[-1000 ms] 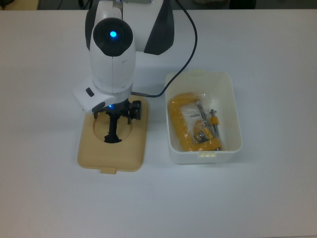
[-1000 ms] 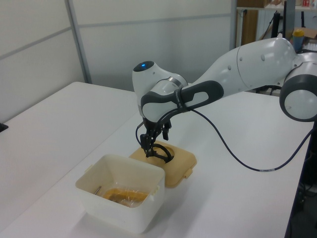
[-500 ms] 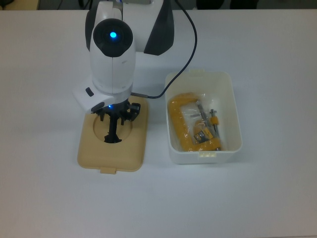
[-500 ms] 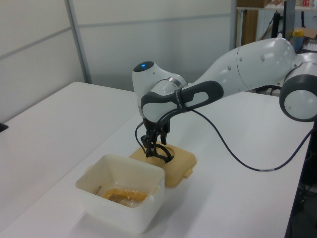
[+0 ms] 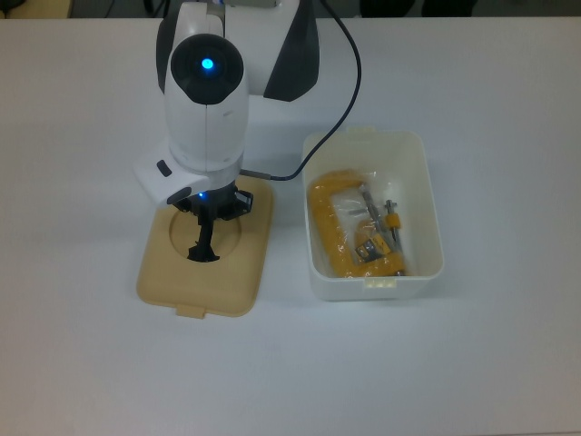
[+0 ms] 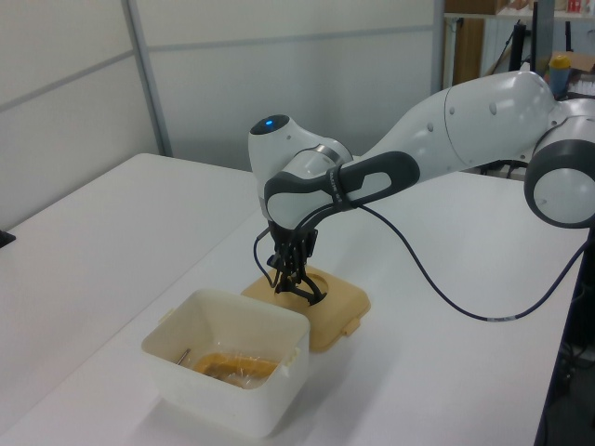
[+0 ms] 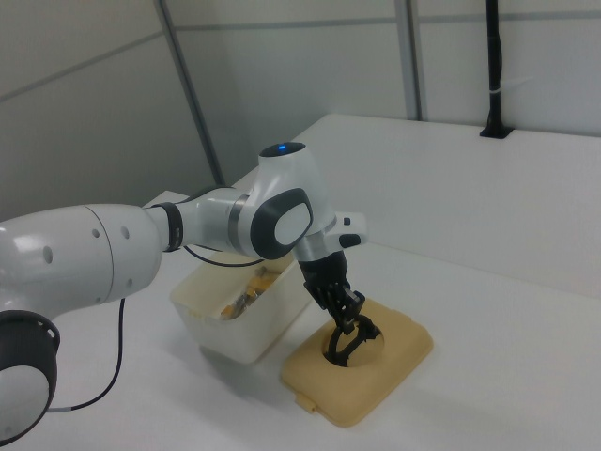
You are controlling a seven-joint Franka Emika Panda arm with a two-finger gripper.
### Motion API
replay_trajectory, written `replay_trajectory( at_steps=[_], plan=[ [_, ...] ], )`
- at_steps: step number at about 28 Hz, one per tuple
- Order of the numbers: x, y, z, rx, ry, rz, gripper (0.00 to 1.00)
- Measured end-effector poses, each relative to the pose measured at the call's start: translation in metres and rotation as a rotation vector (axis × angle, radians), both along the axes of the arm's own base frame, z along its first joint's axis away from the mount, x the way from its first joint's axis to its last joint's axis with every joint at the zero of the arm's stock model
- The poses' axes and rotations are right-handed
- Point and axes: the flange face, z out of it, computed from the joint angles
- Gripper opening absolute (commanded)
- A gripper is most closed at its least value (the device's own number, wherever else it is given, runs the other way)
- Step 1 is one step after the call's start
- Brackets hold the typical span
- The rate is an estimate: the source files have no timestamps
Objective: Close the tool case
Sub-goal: 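Close the gripper on the black handle of the tan lid, then lift the tan lid and carry it over the white box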
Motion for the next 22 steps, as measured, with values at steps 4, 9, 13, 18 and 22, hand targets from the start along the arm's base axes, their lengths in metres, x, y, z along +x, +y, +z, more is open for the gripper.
replay_trajectory(
  at_steps=[4, 9, 13, 18, 22],
  plan=[
    [0.001, -0.001, 0.003, 0.0, -0.006, -0.002, 0.0],
    [0.002, -0.007, 0.018, 0.001, -0.028, -0.007, 0.0],
    [-0.002, -0.019, 0.039, 0.025, -0.016, 0.002, 0.0],
    [-0.013, -0.044, 0.088, 0.069, -0.001, 0.024, 0.0],
    [-0.023, -0.055, 0.121, 0.085, -0.008, 0.025, 0.0]
  ],
)
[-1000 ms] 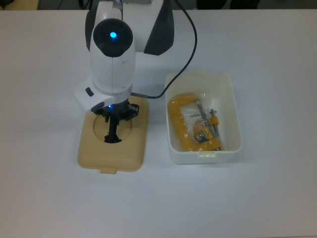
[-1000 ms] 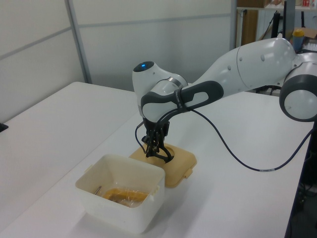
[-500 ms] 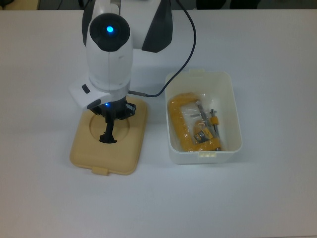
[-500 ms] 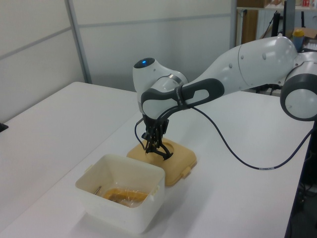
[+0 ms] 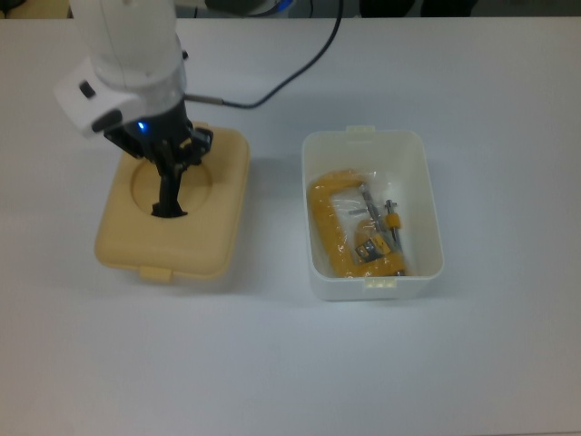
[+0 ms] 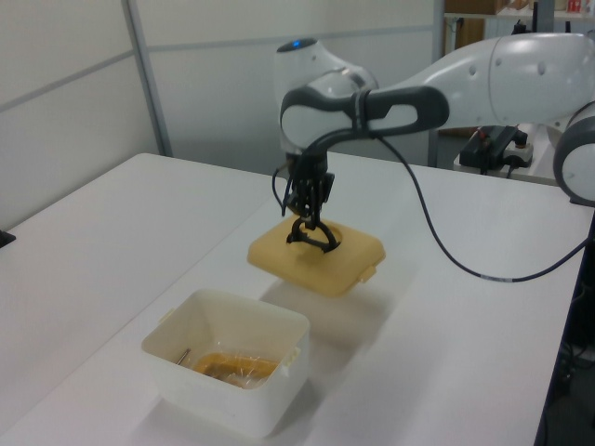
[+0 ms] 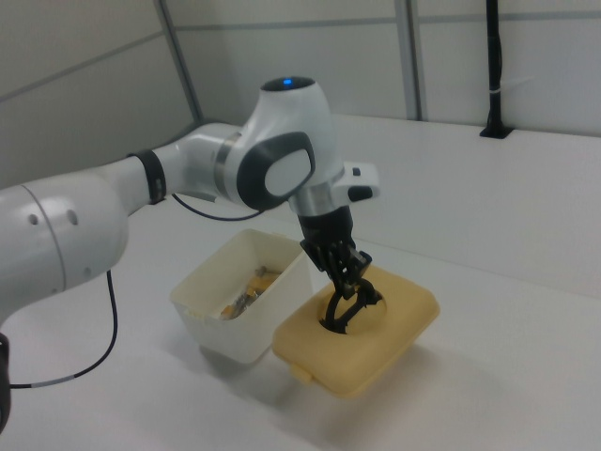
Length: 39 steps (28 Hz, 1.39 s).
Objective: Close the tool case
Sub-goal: 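Lift the tan lid and carry it over the white box, then lower the tan lid onto the white box's rim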
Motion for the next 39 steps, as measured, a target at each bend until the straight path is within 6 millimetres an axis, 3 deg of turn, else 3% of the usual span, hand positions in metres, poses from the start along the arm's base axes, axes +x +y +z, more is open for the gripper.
replay_trajectory(
  at_steps=[4, 12, 16, 26, 39],
  plan=[
    [-0.008, -0.001, 0.024, 0.009, -0.018, 0.004, 0.0],
    [-0.012, 0.02, 0.044, 0.017, -0.029, 0.036, 0.0],
    [-0.011, 0.043, 0.045, 0.02, -0.03, 0.062, 0.0],
    [-0.014, 0.121, 0.038, 0.025, -0.02, 0.108, 0.0],
    [-0.019, 0.173, 0.032, 0.026, -0.012, 0.145, 0.0]
  ],
)
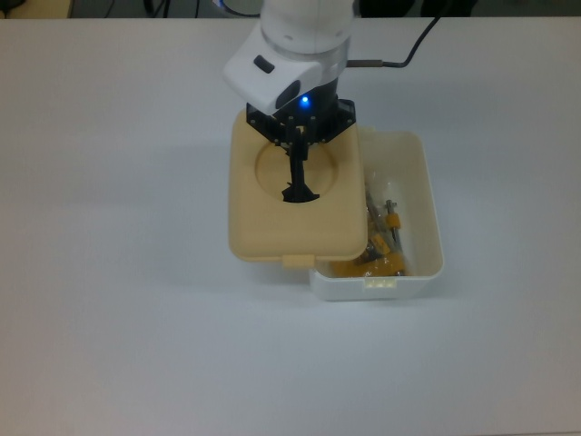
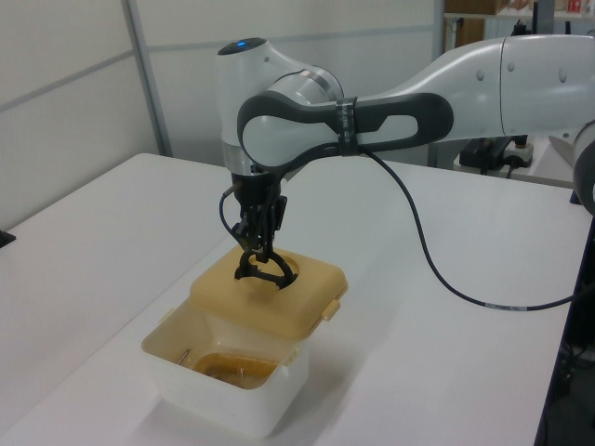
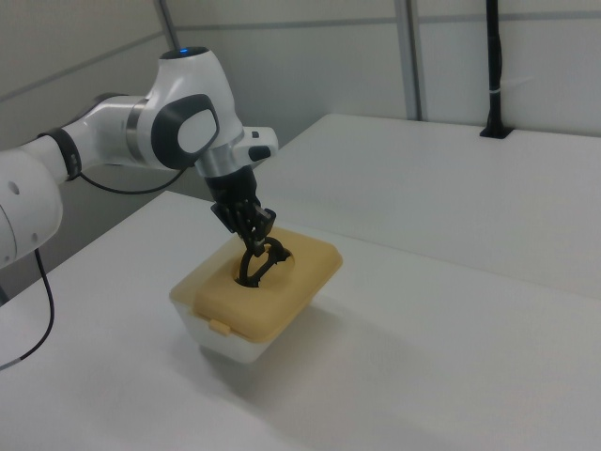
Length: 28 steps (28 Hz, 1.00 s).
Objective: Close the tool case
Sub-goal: 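Lower the tan lid onto the white box's rim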
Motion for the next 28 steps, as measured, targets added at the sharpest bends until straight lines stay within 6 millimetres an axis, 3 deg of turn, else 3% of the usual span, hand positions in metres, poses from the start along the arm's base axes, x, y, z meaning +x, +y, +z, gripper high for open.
replay_trajectory(
  at_steps=[7, 19, 28],
  plan=[
    [-0.003, 0.021, 0.003, 0.002, -0.007, 0.013, 0.0],
    [0.0, 0.074, -0.013, -0.004, -0.028, 0.026, 0.0],
    [-0.001, 0.09, -0.006, 0.002, -0.062, 0.033, 0.0]
  ],
)
